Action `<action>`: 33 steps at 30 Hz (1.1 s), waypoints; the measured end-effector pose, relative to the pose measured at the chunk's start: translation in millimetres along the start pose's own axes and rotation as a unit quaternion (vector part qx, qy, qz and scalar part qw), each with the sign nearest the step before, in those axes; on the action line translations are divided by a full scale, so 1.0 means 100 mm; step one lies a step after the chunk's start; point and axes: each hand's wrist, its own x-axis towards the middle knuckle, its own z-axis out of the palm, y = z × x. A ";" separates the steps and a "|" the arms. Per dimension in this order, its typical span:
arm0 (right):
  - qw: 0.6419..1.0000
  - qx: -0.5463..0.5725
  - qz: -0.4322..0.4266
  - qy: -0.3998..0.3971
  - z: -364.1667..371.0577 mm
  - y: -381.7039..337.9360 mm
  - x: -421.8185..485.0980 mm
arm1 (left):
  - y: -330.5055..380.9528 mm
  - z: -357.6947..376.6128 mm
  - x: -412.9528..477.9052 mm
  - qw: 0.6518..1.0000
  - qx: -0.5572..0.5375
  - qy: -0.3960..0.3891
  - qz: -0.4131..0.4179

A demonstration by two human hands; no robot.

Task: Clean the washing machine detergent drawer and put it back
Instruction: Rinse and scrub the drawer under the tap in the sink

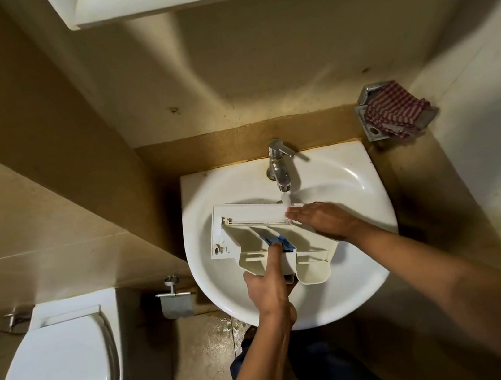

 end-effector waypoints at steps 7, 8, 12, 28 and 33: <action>1.000 0.023 0.020 -0.003 0.04 0.04 -0.03 | -0.03 -0.02 -0.01 1.000 0.017 0.015 0.014; 1.000 0.017 0.017 0.002 0.01 0.03 0.00 | -0.02 -0.02 -0.01 1.000 0.022 0.010 0.008; 0.989 -0.065 -0.134 -0.012 -0.09 -0.04 0.22 | 0.00 -0.04 -0.02 0.998 0.061 -0.024 -0.004; 0.947 0.305 0.099 0.009 -0.22 -0.12 0.37 | 0.03 -0.25 0.02 0.992 0.106 -0.065 -0.003; 0.929 0.340 0.142 -0.038 -0.33 -0.08 0.24 | 0.16 -0.37 0.19 0.987 0.134 -0.085 -0.033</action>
